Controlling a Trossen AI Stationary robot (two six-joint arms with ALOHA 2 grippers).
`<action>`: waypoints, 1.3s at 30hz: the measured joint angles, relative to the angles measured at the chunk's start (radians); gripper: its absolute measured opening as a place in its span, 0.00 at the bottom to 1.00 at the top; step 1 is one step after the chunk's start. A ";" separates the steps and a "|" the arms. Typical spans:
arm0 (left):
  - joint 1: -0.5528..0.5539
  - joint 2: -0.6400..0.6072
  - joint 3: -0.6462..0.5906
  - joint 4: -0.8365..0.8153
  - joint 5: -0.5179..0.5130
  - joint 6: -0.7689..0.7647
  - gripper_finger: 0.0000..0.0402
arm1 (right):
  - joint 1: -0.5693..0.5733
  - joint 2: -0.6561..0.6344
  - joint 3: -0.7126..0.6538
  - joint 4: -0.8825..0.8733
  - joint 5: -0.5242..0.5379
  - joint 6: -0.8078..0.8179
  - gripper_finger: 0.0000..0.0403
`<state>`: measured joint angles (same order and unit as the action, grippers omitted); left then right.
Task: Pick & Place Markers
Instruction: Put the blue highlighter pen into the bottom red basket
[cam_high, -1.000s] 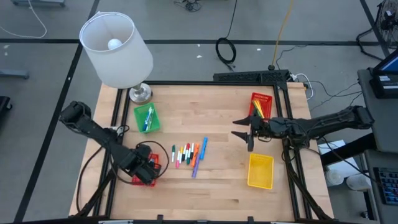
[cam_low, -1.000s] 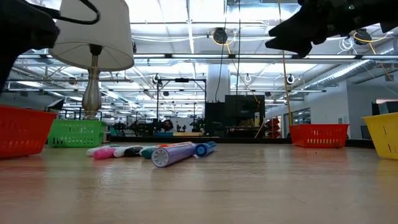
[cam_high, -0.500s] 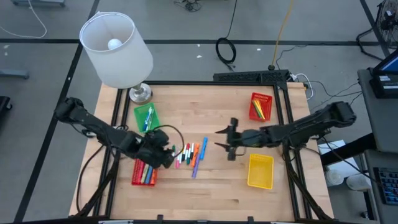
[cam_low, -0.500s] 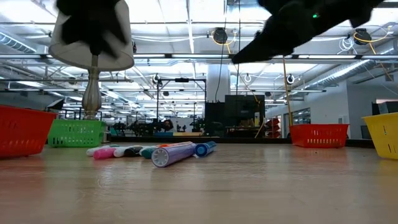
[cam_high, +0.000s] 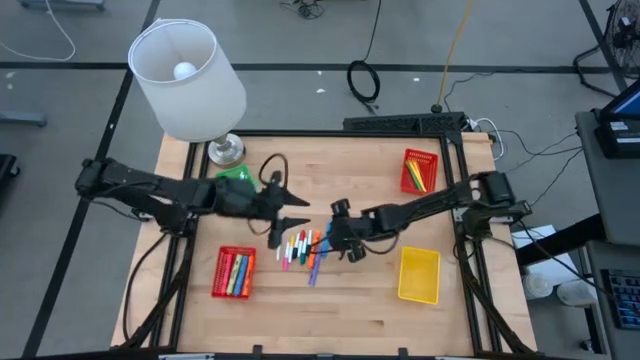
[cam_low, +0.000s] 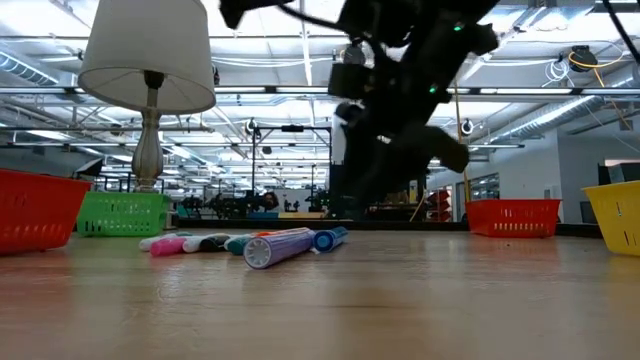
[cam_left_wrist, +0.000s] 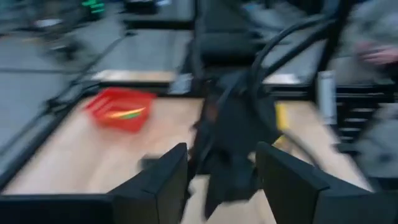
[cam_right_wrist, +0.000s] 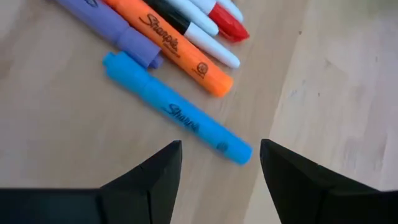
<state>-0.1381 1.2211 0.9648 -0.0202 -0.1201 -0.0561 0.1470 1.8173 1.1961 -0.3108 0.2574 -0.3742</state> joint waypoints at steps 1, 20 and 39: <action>0.031 0.000 -0.017 0.035 0.080 0.015 0.48 | -0.005 0.018 0.017 -0.006 -0.001 -0.024 0.51; 0.244 0.000 -0.105 0.179 0.442 0.075 0.46 | -0.115 0.159 0.061 -0.084 -0.276 -0.032 0.49; 0.166 0.000 -0.105 0.163 0.433 0.152 0.46 | -0.112 0.048 -0.259 -0.016 -0.311 0.198 0.10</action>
<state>0.0275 1.2213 0.8597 0.1429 0.3130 0.0956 0.0347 1.8656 0.9369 -0.3269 -0.0536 -0.1761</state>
